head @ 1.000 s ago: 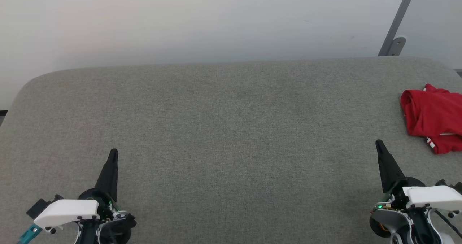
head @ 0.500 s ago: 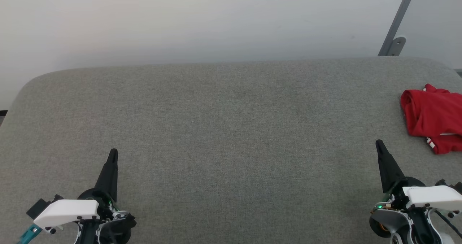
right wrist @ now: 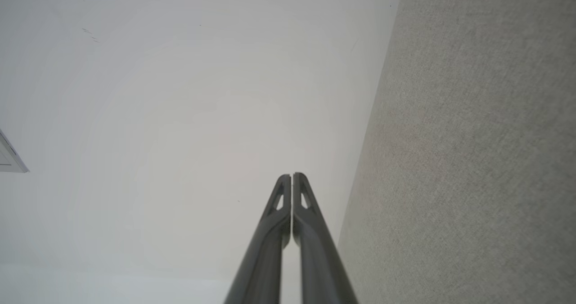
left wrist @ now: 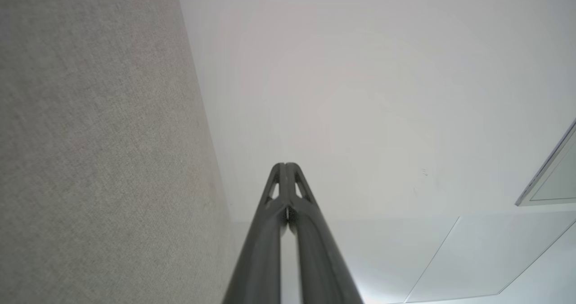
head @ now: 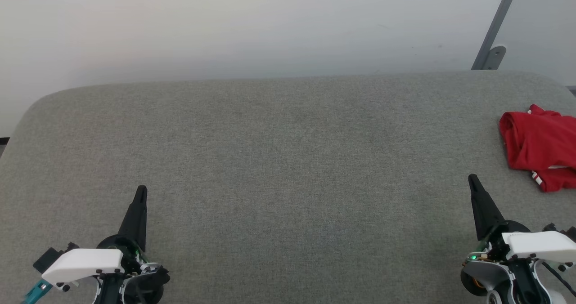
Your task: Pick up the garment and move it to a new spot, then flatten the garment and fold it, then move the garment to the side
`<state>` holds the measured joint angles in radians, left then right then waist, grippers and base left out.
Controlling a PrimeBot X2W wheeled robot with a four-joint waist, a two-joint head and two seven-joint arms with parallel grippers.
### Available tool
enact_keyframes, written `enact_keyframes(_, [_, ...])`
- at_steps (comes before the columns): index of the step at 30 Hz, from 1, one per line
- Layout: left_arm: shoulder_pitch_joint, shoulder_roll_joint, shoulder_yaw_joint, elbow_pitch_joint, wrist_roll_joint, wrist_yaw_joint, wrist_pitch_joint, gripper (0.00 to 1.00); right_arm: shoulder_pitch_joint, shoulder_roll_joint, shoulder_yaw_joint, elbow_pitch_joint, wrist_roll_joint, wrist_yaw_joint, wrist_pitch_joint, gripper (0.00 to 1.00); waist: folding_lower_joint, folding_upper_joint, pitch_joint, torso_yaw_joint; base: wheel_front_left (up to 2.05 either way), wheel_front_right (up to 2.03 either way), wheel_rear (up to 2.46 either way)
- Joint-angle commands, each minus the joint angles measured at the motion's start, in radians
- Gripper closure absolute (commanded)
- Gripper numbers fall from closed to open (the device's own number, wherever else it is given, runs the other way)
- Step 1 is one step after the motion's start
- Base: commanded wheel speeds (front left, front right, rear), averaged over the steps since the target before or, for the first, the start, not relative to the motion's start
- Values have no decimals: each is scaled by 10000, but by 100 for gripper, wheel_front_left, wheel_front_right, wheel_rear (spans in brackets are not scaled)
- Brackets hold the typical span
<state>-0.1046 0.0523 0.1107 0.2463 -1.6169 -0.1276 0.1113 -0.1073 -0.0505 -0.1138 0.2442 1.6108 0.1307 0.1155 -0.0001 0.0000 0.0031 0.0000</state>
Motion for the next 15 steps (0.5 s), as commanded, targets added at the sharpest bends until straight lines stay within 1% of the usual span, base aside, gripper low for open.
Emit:
enact_keyframes(1, [-115,-12,22,-2,39,-57,48,100,-53,15,-2,17,40,0,9,100,1,0,0,0,0,0,0])
enact_keyframes(15, [-116,-17,28,-2,42,-57,34,100,-53,15,-4,17,41,0,7,100,1,0,0,0,0,0,0])
